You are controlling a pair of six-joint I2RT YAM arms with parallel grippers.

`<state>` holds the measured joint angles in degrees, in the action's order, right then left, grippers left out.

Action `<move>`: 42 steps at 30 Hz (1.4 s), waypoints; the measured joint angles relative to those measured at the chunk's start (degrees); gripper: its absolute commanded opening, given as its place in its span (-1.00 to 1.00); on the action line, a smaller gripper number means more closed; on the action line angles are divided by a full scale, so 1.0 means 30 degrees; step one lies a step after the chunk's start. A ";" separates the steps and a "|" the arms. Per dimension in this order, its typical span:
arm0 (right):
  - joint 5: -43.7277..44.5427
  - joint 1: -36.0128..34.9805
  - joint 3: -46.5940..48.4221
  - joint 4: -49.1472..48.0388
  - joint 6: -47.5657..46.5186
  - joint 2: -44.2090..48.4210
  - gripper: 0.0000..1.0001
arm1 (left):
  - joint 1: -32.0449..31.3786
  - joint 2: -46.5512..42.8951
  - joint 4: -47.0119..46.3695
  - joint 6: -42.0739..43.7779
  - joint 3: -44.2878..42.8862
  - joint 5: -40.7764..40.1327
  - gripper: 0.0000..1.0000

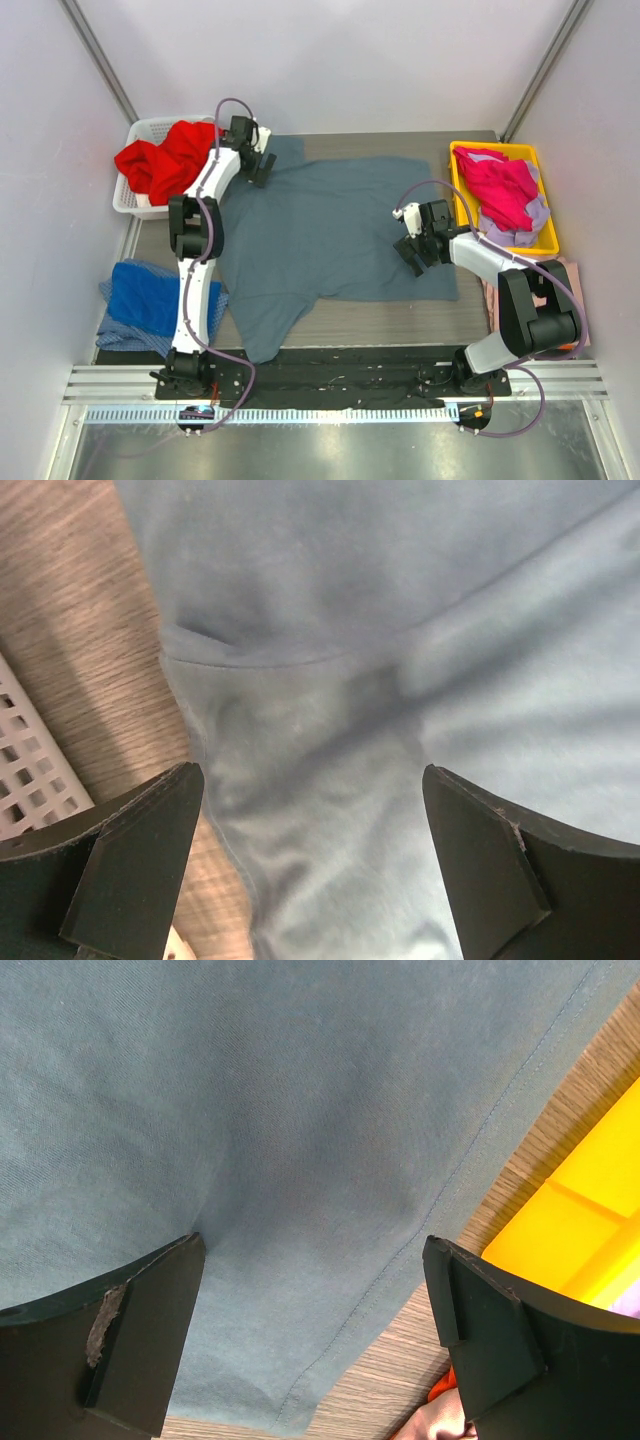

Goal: Fold and stack the t-shirts
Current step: Flatten out the tshirt

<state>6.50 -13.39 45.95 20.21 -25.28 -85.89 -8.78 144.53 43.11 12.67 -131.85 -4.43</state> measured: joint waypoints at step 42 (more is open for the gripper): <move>0.0015 0.0000 0.0036 -0.0131 -0.0015 -0.0255 1.00 | -0.1559 0.2186 -0.5931 0.3504 -0.1639 -0.2667 0.93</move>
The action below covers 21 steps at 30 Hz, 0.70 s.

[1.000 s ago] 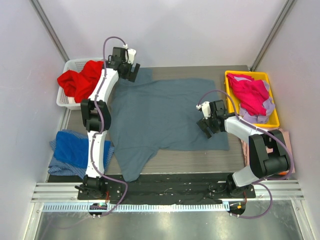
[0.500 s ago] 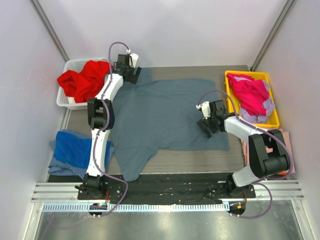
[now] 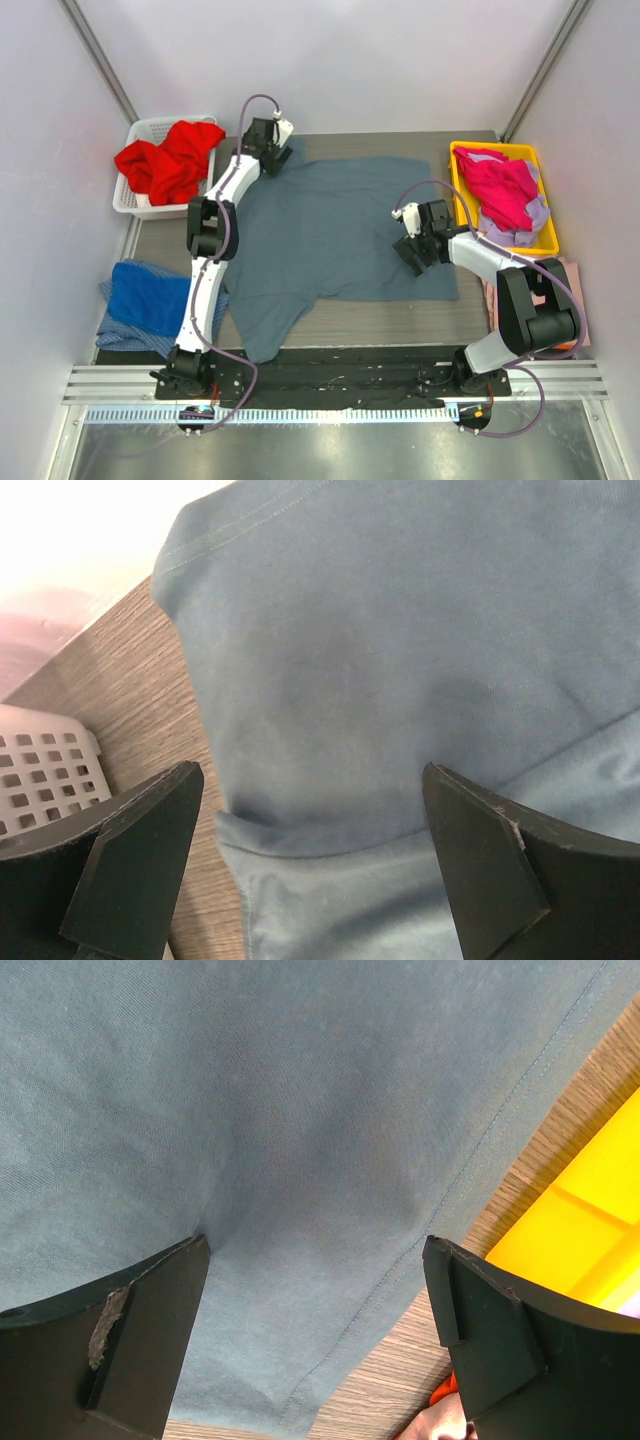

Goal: Fold and stack the t-shirts
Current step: Flatten out the tshirt

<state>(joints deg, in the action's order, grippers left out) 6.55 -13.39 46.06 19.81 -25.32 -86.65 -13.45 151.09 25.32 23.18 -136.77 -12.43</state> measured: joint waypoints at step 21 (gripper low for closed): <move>0.0444 0.0000 0.0131 -0.0007 0.0015 0.0634 0.99 | -0.0816 0.3140 -0.4546 0.7067 -0.2667 -0.3912 0.99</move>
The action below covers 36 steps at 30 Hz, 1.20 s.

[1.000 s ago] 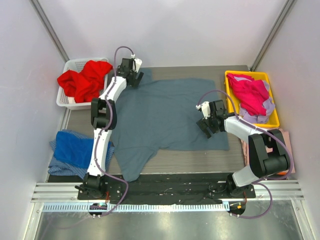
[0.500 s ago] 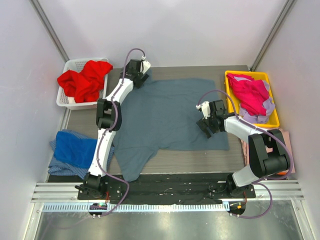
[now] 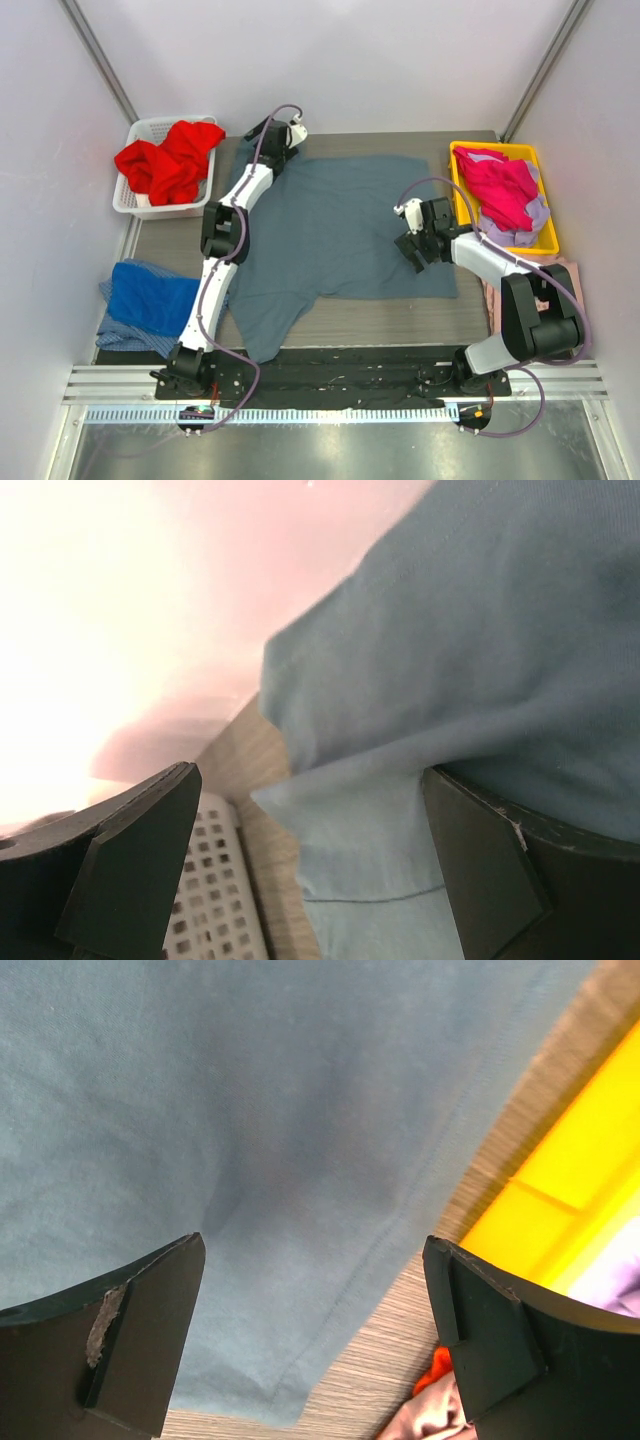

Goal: Fold and stack the t-shirts
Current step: Flatten out the tshirt

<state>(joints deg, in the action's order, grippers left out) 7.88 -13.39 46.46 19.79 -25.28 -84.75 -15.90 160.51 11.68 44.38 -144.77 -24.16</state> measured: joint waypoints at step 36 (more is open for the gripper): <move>0.0758 -0.0539 0.1020 0.1260 0.0459 0.2871 0.95 | -0.2098 -1.8994 -0.2412 -0.2251 1.8236 -0.1100 0.92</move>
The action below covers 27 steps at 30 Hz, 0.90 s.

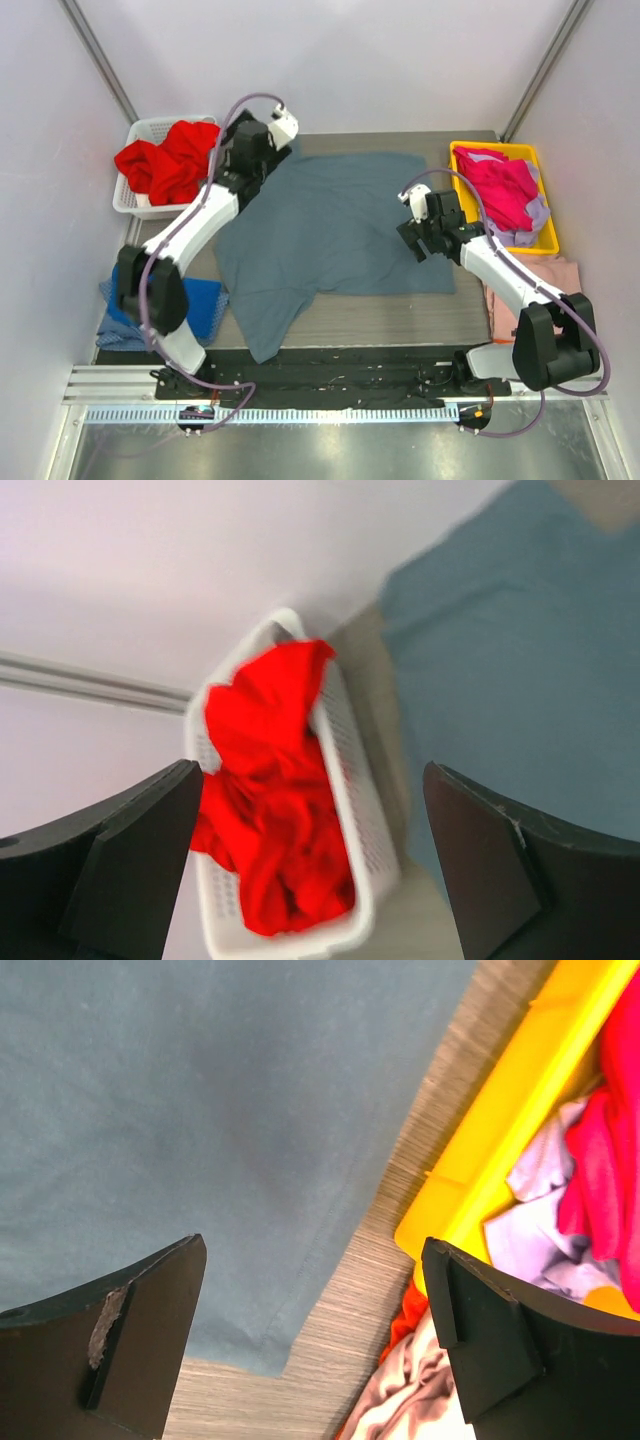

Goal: Fold and stack the t-shirts
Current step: Flatten out the tshirt, then grap the side of the flattened tshirt closest away from the robot with both arms

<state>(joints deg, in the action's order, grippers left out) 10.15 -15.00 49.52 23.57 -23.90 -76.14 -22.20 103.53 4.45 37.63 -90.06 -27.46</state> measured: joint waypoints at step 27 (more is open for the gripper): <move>0.1457 -0.0823 -0.1064 0.3708 -0.0896 0.1173 0.76 | -0.5304 -1.7209 1.3755 -0.6477 1.6451 0.8320 0.64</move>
<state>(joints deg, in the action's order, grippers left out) 14.52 -17.47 46.33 34.70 -26.59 -72.62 -38.11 51.90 45.71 18.20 -40.71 -2.50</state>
